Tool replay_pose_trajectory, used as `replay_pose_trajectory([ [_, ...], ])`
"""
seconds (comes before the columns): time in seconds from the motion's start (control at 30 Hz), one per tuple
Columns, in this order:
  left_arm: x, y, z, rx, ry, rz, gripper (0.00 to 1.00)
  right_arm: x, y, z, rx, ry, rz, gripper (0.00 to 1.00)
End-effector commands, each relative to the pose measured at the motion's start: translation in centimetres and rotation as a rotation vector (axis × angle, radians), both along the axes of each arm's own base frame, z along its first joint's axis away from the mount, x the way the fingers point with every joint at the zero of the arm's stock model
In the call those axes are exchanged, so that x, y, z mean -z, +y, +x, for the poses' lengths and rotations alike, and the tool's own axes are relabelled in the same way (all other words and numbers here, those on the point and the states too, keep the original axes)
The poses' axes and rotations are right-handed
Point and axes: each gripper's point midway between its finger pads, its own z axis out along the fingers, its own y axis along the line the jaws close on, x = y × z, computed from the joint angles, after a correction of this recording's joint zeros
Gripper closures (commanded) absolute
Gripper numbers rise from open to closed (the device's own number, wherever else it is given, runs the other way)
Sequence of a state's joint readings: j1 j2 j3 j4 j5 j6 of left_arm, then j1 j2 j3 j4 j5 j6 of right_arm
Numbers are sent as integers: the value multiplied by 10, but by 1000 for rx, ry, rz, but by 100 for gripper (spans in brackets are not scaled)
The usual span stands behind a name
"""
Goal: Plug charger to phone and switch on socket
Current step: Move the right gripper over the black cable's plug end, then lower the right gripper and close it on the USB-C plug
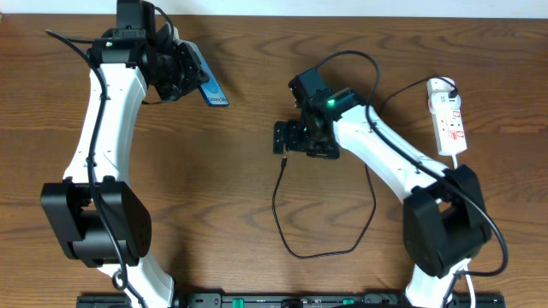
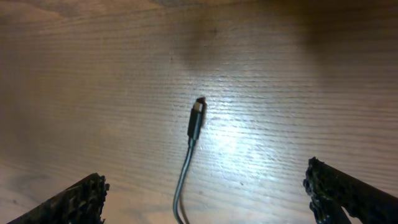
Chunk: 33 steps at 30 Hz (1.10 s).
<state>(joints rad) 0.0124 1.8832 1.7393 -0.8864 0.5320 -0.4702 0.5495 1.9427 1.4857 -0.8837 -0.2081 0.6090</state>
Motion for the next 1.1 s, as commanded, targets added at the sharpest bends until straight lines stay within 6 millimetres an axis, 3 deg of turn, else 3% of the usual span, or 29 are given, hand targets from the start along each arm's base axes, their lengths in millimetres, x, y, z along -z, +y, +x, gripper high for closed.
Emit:
replay_pose_trajectory([
  [0.0,-16,2,-1,8,-48,10,93,1,6,3,46,3,6,1],
  [0.13,-15,2,-1,8,-47,9,93,4,-1,9,59,-30,-42,2],
  [0.27,-15,2,-2,8,-44,9,93,19,-1,7,90,-3,-73,21],
  [0.33,-15,2,-2,5,-42,7,93,33,11,0,126,47,-56,27],
  [0.5,-15,2,-3,6,-37,7,93,44,33,-19,66,65,-69,28],
  [0.63,-14,2,-5,6,-27,7,93,48,13,-19,146,22,-212,35],
  [0.8,-14,2,-5,6,-27,7,93,52,0,-13,176,26,-220,44],
  [0.93,-14,2,-5,5,-26,7,93,54,12,-16,109,49,-148,47],
  [1.07,-14,2,-5,5,-26,7,93,59,12,-17,140,48,-157,49],
])
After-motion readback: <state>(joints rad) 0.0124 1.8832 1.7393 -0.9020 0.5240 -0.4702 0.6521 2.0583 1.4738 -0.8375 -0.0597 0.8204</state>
